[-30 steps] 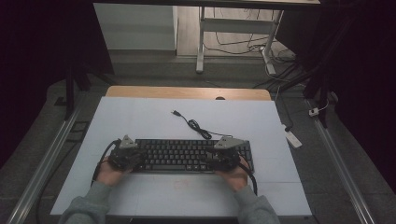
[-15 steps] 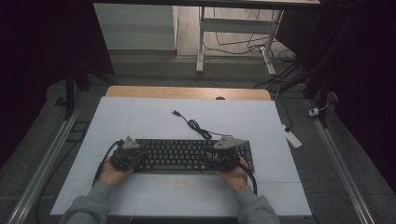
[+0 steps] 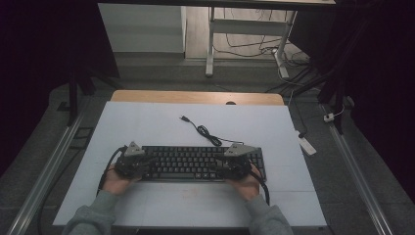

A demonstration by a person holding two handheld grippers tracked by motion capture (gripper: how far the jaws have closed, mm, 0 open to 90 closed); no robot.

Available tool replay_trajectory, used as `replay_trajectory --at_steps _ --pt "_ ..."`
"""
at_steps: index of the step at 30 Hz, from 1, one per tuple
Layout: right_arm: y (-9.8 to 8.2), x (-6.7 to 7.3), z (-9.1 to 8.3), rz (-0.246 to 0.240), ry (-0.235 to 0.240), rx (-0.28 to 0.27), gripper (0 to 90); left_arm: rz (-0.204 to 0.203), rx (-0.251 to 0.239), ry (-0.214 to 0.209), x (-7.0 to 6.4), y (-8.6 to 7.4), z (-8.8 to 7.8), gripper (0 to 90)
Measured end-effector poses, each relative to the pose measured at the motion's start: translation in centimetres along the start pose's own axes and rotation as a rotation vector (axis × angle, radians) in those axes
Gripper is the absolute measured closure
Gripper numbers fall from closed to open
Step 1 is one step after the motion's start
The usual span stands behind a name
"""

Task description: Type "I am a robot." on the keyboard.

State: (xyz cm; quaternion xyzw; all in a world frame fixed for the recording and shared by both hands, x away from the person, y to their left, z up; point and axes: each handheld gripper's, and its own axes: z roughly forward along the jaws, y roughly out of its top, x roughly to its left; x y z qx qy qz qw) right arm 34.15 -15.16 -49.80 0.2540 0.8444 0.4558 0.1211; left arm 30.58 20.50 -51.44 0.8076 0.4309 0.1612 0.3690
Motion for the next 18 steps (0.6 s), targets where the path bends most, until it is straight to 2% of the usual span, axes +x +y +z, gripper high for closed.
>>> replay_trajectory --at_steps 1,4,8,18 --pt "0.0 0.0 0.0 0.0 0.0 0.0 51.9 -0.005 -0.008 0.0 0.01 0.02 -0.15 69.6" --pt "-0.01 0.06 0.01 0.002 0.001 -0.005 51.8 -0.024 -0.032 -0.002 0.04 0.03 -0.55 56.1" --pt "0.01 0.04 -0.06 0.001 0.001 -0.003 51.8 -0.04 -0.042 -0.014 0.11 0.02 -0.9 45.0" --pt "0.01 0.1 0.04 0.001 0.002 -0.003 51.8 -0.049 -0.018 -0.024 -0.21 0.13 -0.73 30.4"
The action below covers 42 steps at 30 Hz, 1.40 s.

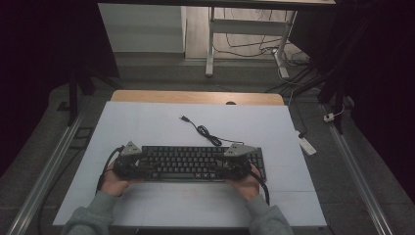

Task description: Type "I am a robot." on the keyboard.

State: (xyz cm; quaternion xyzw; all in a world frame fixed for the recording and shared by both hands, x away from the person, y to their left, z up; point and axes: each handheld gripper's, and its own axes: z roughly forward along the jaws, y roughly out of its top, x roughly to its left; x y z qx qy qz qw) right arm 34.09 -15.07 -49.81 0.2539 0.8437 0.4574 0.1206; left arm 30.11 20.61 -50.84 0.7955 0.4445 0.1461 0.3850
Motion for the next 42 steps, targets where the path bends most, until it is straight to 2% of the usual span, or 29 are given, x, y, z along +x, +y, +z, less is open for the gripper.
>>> replay_trajectory --at_steps 10,30,36,42 --pt "0.3 0.4 0.2 -0.01 0.016 0.001 51.9 0.011 0.003 -0.011 -0.1 0.1 0.0 27.5" --pt "1.4 1.7 1.9 -0.042 0.044 0.011 52.4 0.02 0.019 -0.014 -0.2 0.1 0.2 26.0" --pt "1.7 2.2 2.6 -0.069 0.072 0.02 62.3 0.028 0.021 -0.013 -0.3 0.1 0.2 25.9" --pt "2.1 2.7 3.4 -0.093 0.127 0.033 80.0 0.032 0.024 -0.014 -0.3 0.1 0.3 25.8"
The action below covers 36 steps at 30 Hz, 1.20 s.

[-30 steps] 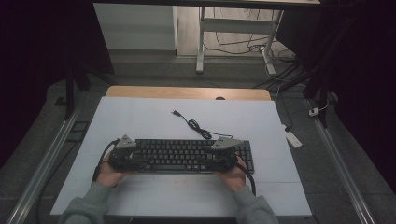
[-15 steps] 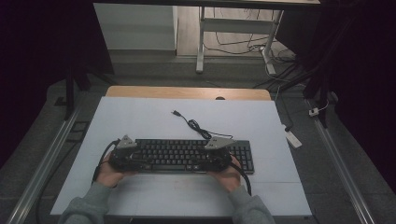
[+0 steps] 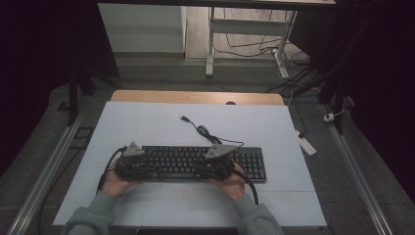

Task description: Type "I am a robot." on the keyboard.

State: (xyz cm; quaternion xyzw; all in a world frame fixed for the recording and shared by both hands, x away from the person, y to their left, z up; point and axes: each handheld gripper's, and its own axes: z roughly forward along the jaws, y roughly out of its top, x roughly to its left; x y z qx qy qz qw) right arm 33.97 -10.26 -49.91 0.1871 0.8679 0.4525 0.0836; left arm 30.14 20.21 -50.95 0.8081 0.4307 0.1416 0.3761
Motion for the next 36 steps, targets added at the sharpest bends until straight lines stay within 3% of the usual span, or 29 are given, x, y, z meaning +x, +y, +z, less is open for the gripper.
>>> replay_trajectory --at_steps 4,22,36 --pt "0.2 0.3 0.7 -0.016 0.023 0.016 89.4 0.002 -0.001 -0.001 0.0 0.0 0.0 25.7" --pt "0.7 0.8 3.6 -0.012 0.008 0.089 89.6 0.005 0.004 -0.005 0.0 0.0 0.0 25.5" --pt "0.6 0.6 4.2 -0.012 -0.019 0.121 89.6 0.009 0.011 -0.008 -0.1 0.0 0.1 25.1"
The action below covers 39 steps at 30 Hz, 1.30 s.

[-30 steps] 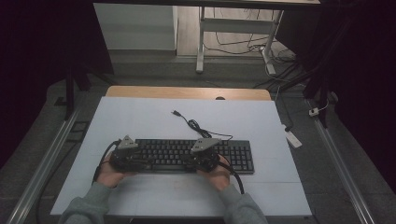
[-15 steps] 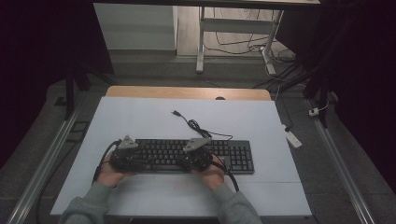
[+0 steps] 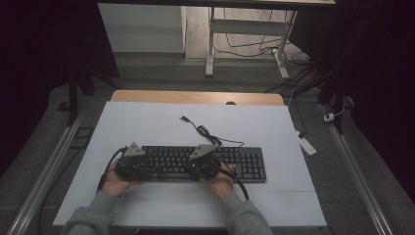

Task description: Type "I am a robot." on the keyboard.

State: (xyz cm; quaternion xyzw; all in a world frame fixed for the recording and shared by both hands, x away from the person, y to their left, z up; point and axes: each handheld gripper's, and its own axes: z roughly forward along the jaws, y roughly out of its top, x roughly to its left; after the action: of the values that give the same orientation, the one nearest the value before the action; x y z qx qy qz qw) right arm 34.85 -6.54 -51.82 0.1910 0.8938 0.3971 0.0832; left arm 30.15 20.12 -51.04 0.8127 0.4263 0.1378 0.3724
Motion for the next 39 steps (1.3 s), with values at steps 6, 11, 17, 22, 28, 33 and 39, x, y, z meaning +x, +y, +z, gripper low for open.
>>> replay_trajectory --at_steps 6,11,17,22,28,33,39 --pt "0.0 0.0 0.0 -0.005 -0.003 0.008 89.6 0.005 0.001 0.0 0.0 0.0 0.1 25.0" --pt "0.0 0.1 0.1 -0.002 -0.001 0.014 89.6 0.001 -0.001 0.002 0.0 0.0 0.0 25.0" --pt "0.1 -0.1 -0.6 0.017 0.011 -0.022 89.5 0.004 -0.004 0.007 0.0 0.0 0.0 24.9" --pt "0.0 -0.2 -1.6 0.03 0.019 -0.06 83.0 0.005 -0.008 0.01 0.0 0.0 -0.1 24.8" --pt "-0.4 -0.5 -3.4 0.041 -0.006 -0.098 71.3 0.005 -0.008 0.013 0.0 0.0 -0.1 24.7" --pt "-1.2 -1.0 -4.7 0.053 -0.042 -0.117 62.5 0.002 -0.012 0.015 0.1 0.0 -0.2 24.7" --pt "-2.3 -1.5 -6.1 0.066 -0.079 -0.128 55.2 -0.002 -0.015 0.016 0.1 0.0 -0.2 24.7"
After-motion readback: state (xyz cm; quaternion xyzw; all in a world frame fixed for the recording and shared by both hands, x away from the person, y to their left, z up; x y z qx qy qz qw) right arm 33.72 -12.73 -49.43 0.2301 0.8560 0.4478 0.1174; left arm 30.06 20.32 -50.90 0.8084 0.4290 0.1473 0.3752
